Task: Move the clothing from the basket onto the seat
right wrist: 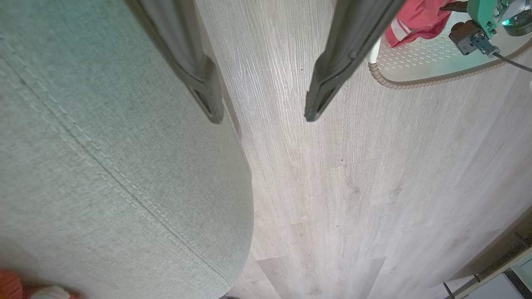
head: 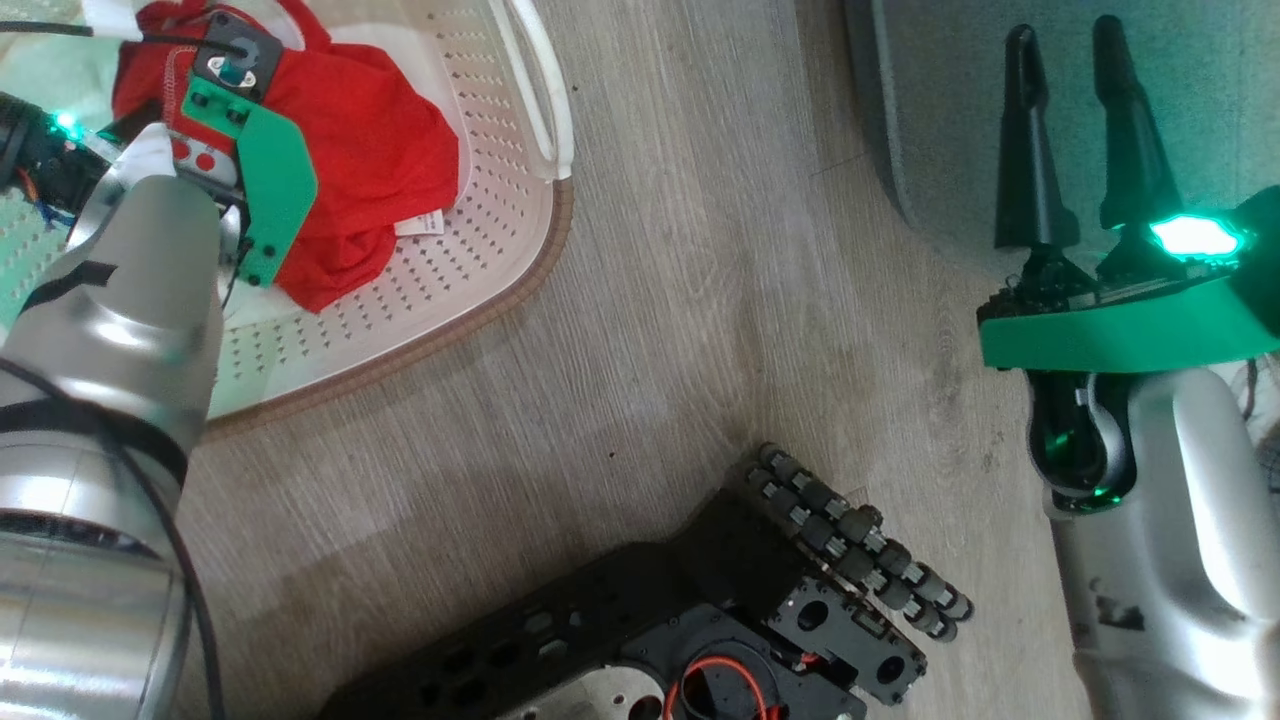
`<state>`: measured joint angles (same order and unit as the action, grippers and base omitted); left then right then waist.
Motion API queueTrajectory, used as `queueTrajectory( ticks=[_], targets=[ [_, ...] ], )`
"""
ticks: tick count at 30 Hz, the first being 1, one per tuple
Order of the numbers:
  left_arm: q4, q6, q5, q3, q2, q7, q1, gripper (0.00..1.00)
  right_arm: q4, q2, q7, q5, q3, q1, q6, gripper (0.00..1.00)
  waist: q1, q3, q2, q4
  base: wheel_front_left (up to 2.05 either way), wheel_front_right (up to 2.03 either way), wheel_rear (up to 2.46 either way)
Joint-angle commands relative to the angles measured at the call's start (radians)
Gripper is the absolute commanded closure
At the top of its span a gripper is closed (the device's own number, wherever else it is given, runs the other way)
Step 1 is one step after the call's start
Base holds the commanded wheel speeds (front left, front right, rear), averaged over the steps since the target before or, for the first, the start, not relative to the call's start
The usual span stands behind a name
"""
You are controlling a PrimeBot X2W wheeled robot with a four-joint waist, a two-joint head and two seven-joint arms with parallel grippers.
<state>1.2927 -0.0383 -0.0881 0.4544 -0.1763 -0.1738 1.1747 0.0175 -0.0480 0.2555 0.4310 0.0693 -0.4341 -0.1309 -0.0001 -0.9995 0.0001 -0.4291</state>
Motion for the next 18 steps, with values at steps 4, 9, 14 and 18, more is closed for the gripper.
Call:
queueTrajectory(
  ticks=[4,9,14,18],
  targets=[
    [-0.007,0.012,0.012,0.006,0.003,0.016,-0.027,0.0,-0.031,-0.002,0.006,0.005,-0.002,0.071,0.0,0.0,0.0001,-0.008,-0.0001,0.006,0.0,0.0,0.0],
    [-0.005,0.025,0.019,0.019,0.017,0.032,-0.042,0.0,-0.035,-0.002,0.006,0.005,-0.007,0.078,0.0,0.0,0.0001,-0.011,-0.0001,0.01,0.0,0.0,0.0],
    [-0.004,0.038,0.021,0.034,0.023,0.041,-0.058,0.56,-0.039,-0.002,0.006,0.0,-0.018,0.09,0.0,0.0,0.0001,-0.012,-0.0001,0.013,0.0,0.0,0.0],
    [-0.003,0.055,0.029,0.043,0.031,0.054,-0.073,1.0,-0.041,-0.002,0.006,-0.004,-0.035,0.101,0.0,0.0,0.0001,-0.009,-0.0001,0.014,0.0,0.0,0.0]
  ],
)
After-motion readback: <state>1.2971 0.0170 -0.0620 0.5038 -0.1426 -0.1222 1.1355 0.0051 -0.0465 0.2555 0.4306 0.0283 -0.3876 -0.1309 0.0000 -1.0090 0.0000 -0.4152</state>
